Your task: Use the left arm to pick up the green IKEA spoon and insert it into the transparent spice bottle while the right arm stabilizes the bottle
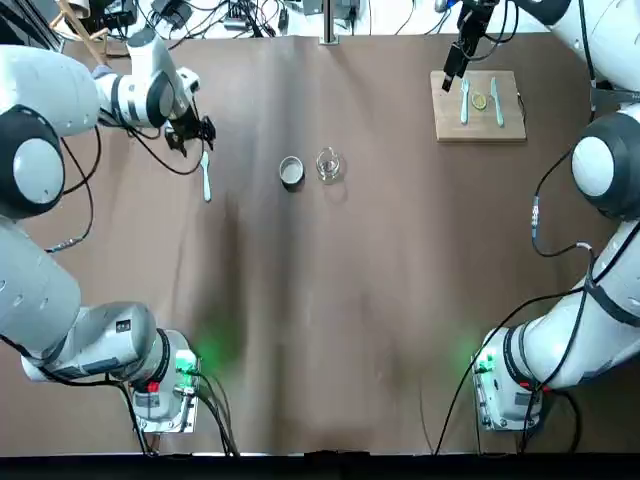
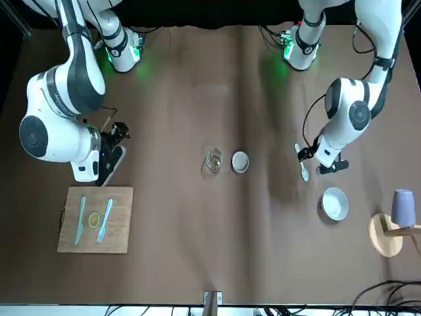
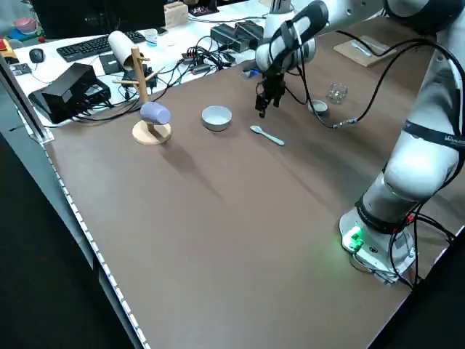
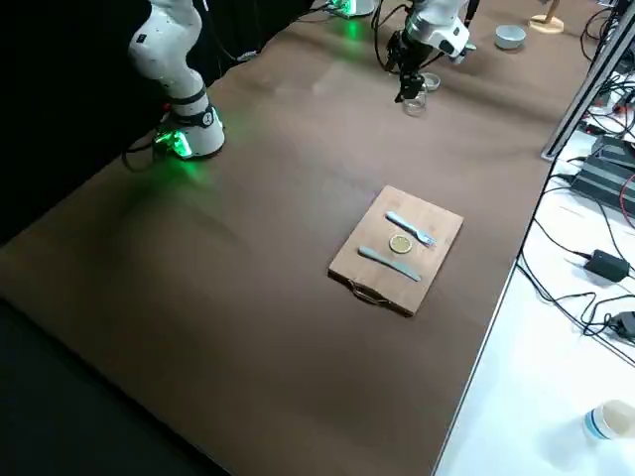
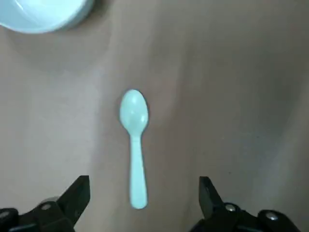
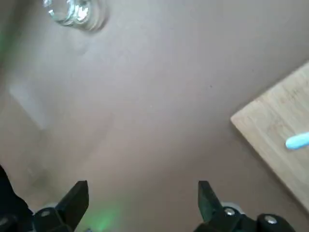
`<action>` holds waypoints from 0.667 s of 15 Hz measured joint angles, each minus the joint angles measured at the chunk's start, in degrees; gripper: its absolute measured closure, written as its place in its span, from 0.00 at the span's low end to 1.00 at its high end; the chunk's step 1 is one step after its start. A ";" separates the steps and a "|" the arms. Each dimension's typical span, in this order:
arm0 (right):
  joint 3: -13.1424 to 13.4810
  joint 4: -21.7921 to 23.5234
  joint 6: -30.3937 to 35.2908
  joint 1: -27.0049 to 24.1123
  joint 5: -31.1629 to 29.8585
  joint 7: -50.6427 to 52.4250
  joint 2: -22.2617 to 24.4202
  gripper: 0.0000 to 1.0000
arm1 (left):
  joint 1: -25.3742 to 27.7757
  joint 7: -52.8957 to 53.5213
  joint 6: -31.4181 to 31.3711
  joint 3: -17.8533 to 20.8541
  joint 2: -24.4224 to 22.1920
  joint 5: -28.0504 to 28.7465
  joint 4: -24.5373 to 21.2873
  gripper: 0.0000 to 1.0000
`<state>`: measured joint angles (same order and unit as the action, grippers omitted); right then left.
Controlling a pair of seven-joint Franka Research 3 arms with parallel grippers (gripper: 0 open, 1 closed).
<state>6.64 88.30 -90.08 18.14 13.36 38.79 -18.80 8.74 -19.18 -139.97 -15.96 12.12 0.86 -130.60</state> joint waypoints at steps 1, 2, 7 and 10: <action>0.00 0.00 0.00 -0.07 0.23 2.91 -0.04 0.00 | -0.73 -1.85 -1.60 -0.04 1.09 0.00 -0.61 0.01; -0.02 0.00 -0.16 -0.06 0.70 5.79 -0.18 0.00 | -1.37 -3.32 -2.90 -0.05 2.30 0.00 -0.84 0.02; -0.01 0.01 -2.39 -0.37 7.18 27.27 -2.44 0.00 | -1.78 -4.62 -4.26 0.01 5.75 1.78 -1.85 0.11; 0.05 0.11 -2.46 -1.72 15.20 44.06 -5.35 0.00 | -1.18 -4.69 -6.27 0.14 6.00 2.89 -3.57 0.19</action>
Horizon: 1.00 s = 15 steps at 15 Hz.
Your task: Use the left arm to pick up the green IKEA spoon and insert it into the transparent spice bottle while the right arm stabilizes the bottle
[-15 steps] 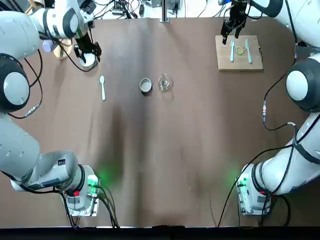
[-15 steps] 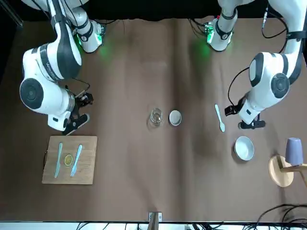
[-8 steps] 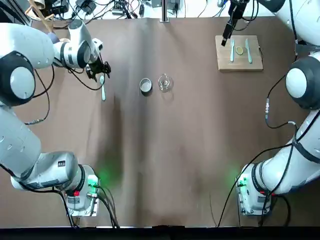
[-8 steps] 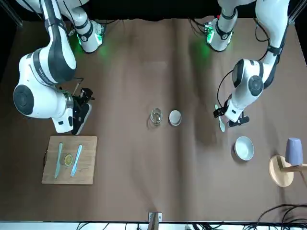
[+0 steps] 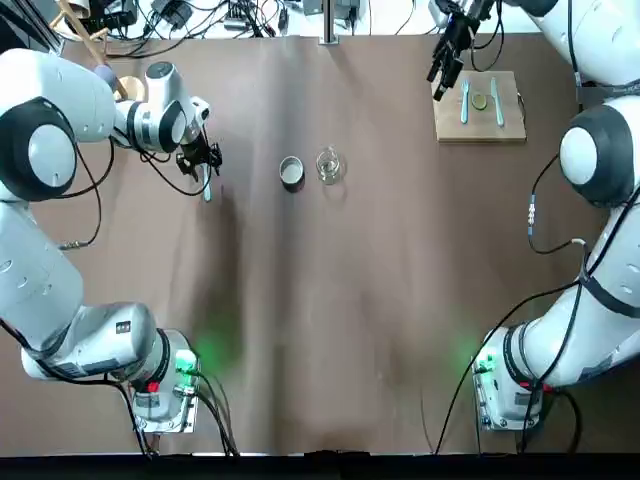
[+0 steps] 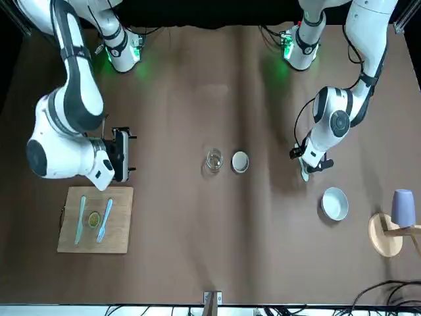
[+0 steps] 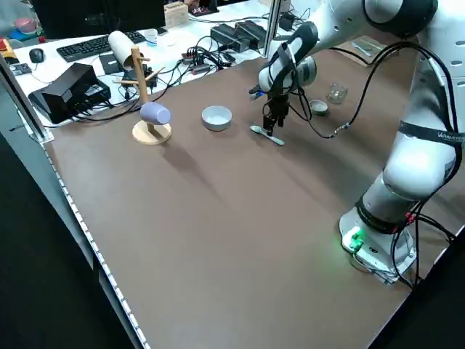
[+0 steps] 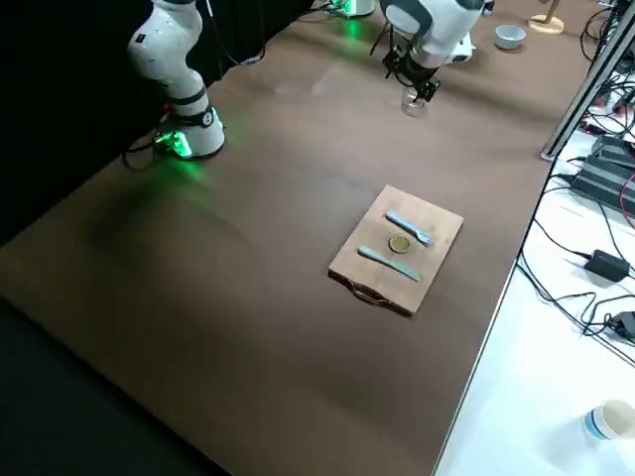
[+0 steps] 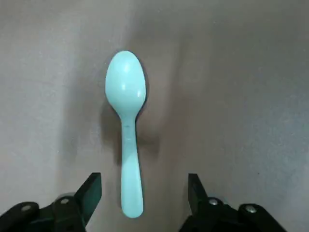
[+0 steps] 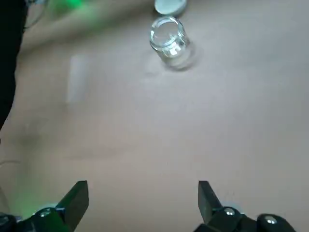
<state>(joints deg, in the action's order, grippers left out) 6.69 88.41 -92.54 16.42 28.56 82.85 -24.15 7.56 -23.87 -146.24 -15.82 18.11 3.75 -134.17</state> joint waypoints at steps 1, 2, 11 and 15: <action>0.00 0.29 -0.01 -0.19 2.06 2.50 -0.69 0.00 | 0.00 -0.34 -0.99 0.01 0.30 0.00 -0.28 0.19; 0.00 0.99 -0.40 -0.29 4.29 4.87 -1.27 0.00 | -0.04 -0.81 -1.73 0.01 0.73 0.03 -0.46 0.22; -0.47 14.14 -15.61 2.00 22.04 17.75 -3.63 0.00 | 0.02 -1.17 -2.96 0.26 2.49 0.04 -0.60 0.27; -0.60 21.04 -24.15 5.31 29.37 20.96 -3.63 0.00 | 0.07 -1.21 -2.96 0.49 2.61 0.04 -0.62 0.27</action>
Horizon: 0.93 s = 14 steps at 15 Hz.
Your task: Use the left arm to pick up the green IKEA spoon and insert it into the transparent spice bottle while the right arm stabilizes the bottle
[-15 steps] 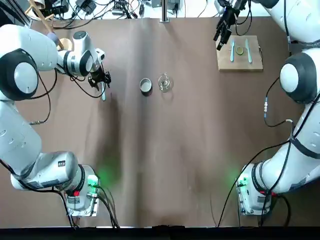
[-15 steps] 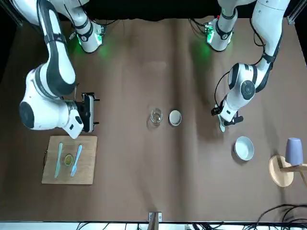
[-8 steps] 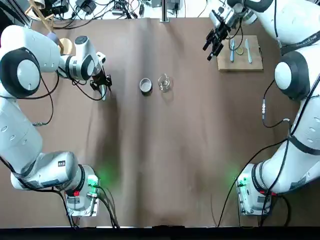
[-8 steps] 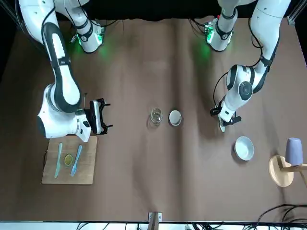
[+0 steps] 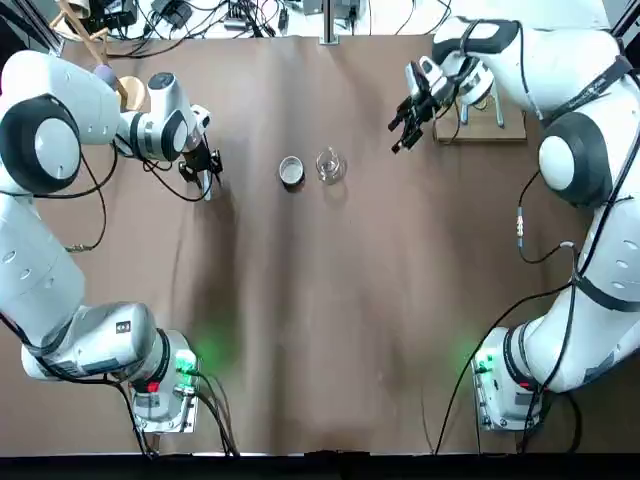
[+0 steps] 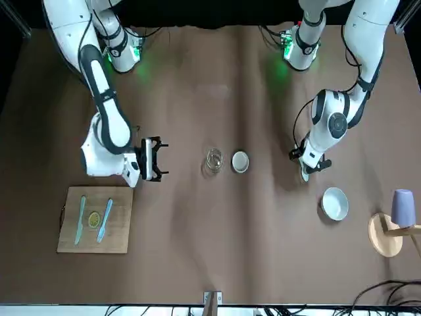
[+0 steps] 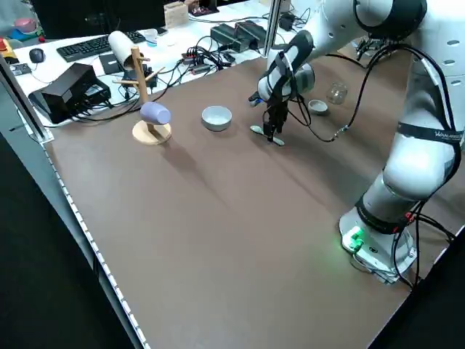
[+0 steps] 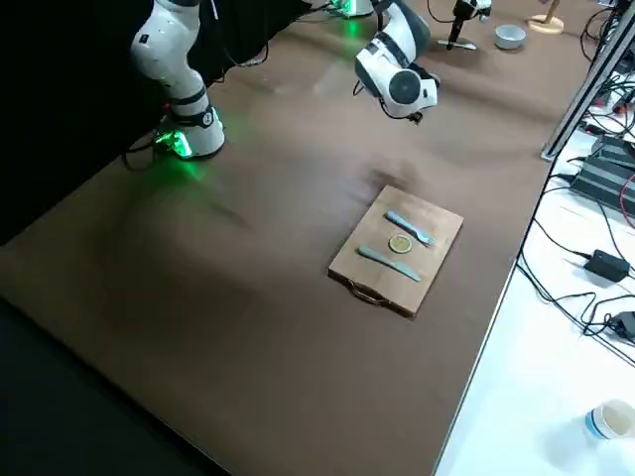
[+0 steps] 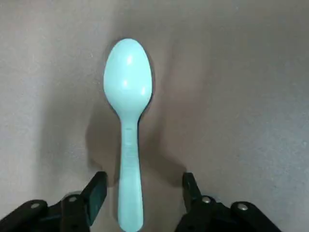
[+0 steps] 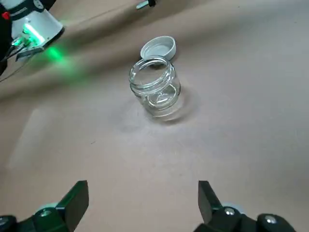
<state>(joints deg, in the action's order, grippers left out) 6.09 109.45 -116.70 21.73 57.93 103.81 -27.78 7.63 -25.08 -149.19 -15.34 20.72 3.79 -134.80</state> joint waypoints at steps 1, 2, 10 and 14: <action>-0.02 1.58 -1.93 0.97 2.27 1.24 0.00 0.00 | 0.04 0.00 0.00 0.05 0.10 0.00 -0.02 0.27; -0.05 2.92 -4.01 2.09 4.41 2.58 0.00 0.00 | 0.11 -0.03 0.00 0.08 0.23 0.00 -0.03 0.27; -0.13 7.33 -14.67 12.26 30.01 18.31 -4.92 0.00 | 0.93 -0.08 0.01 0.11 0.06 0.00 0.00 0.55; -0.11 5.68 -15.12 13.01 36.87 23.45 -8.57 0.00 | 0.96 -0.09 0.01 0.11 -0.10 0.00 0.01 0.70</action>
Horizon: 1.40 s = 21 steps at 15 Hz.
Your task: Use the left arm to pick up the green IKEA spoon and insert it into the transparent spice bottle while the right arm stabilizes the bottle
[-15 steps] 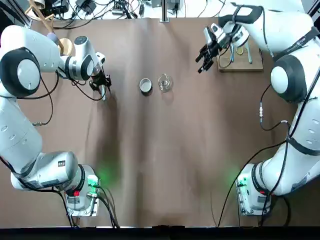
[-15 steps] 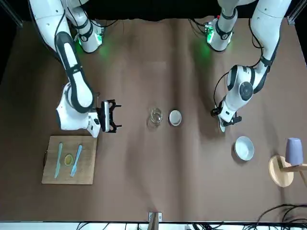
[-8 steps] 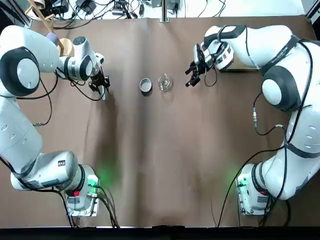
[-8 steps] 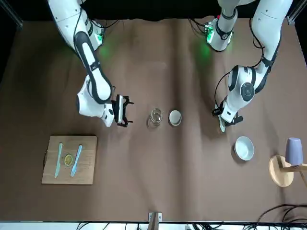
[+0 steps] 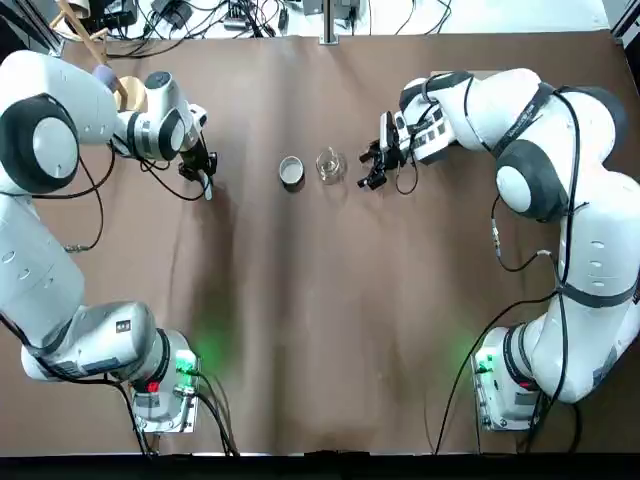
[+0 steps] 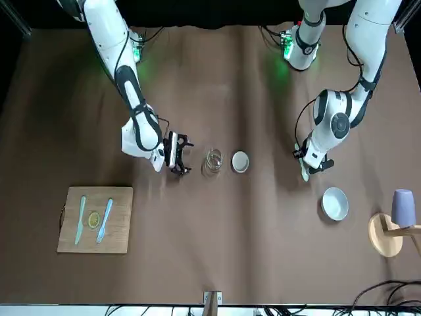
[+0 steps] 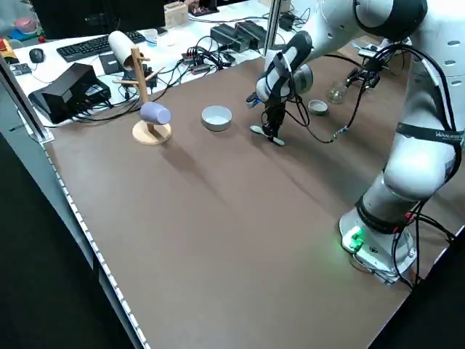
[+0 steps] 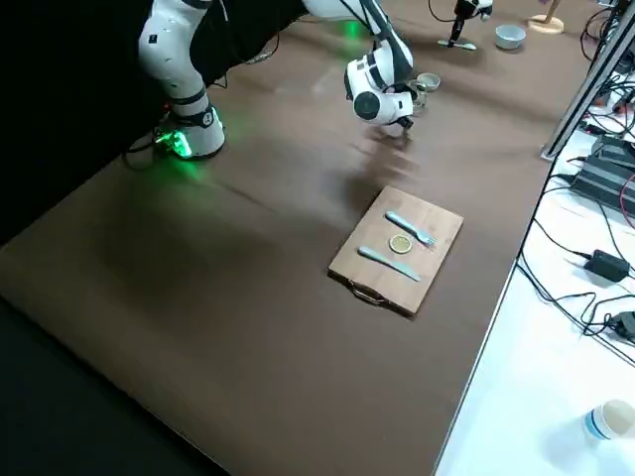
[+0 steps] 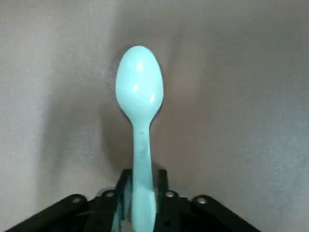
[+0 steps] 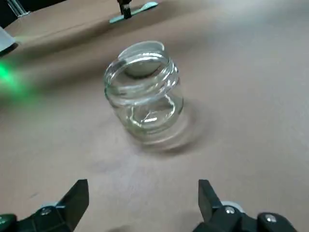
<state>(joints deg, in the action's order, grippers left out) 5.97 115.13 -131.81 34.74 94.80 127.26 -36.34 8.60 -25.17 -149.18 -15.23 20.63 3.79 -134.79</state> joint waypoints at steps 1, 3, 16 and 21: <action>0.00 -0.70 0.00 0.40 1.12 0.06 -0.30 0.00 | 0.03 0.00 0.00 0.00 -0.04 0.00 0.00 0.78; 0.00 -2.20 -0.03 1.49 2.37 0.06 -0.51 0.00 | 0.04 0.00 0.01 0.00 -0.05 0.00 0.00 0.79; 0.19 -13.07 -0.14 2.90 2.82 0.17 -8.55 0.00 | 0.04 -0.05 11.95 -0.29 -6.28 0.01 4.17 0.80; 0.16 -13.42 0.11 4.07 2.82 0.49 -9.10 0.00 | 0.03 -1.83 27.69 -2.45 -10.03 -0.86 12.55 0.80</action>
<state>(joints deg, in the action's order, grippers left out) 6.13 101.71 -131.71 38.82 97.61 127.75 -45.44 8.62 -27.00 -121.49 -17.68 10.59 2.92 -122.24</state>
